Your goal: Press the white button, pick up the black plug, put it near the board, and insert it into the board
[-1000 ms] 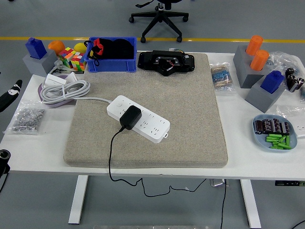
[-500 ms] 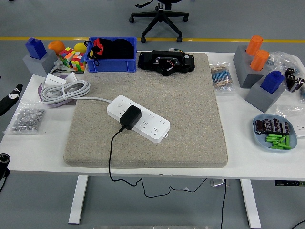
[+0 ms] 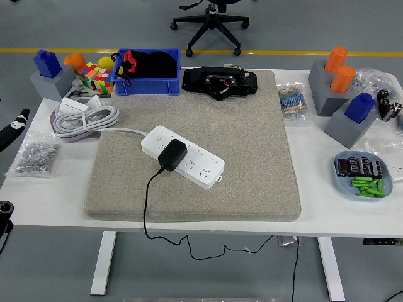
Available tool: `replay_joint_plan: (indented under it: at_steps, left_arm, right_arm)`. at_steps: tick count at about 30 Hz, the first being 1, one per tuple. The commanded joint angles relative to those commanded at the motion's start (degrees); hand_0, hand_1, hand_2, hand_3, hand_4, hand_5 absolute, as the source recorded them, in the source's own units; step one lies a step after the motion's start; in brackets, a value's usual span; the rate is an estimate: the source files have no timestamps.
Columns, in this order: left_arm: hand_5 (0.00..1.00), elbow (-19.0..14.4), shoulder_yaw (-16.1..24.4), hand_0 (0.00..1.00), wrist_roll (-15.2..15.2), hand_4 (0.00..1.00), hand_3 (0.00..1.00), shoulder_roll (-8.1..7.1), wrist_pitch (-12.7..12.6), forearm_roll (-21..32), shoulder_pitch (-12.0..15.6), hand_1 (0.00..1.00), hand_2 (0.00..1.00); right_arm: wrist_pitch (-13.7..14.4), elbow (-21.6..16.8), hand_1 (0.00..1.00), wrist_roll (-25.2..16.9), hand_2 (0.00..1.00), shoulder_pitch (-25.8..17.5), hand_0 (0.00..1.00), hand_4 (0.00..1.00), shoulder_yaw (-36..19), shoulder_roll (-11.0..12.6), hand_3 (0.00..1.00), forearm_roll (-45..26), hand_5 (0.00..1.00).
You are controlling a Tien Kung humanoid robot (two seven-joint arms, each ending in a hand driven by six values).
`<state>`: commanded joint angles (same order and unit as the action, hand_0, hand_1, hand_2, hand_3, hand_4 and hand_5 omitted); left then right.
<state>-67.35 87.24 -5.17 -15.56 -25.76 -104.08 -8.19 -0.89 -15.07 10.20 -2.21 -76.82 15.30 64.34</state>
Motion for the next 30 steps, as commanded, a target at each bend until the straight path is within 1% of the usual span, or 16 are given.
replay_joint_plan:
  at_steps: [30]
  left_arm:
    - [0.618,-0.08,0.15,0.948,0.03,0.843,0.808,0.12,-0.14,-0.04,-0.03,0.917,0.859]
  right_arm:
    - [0.0,-0.02,0.668,0.0,0.632,0.2,0.664,0.692,-0.52,0.1,0.616,0.12,0.481]
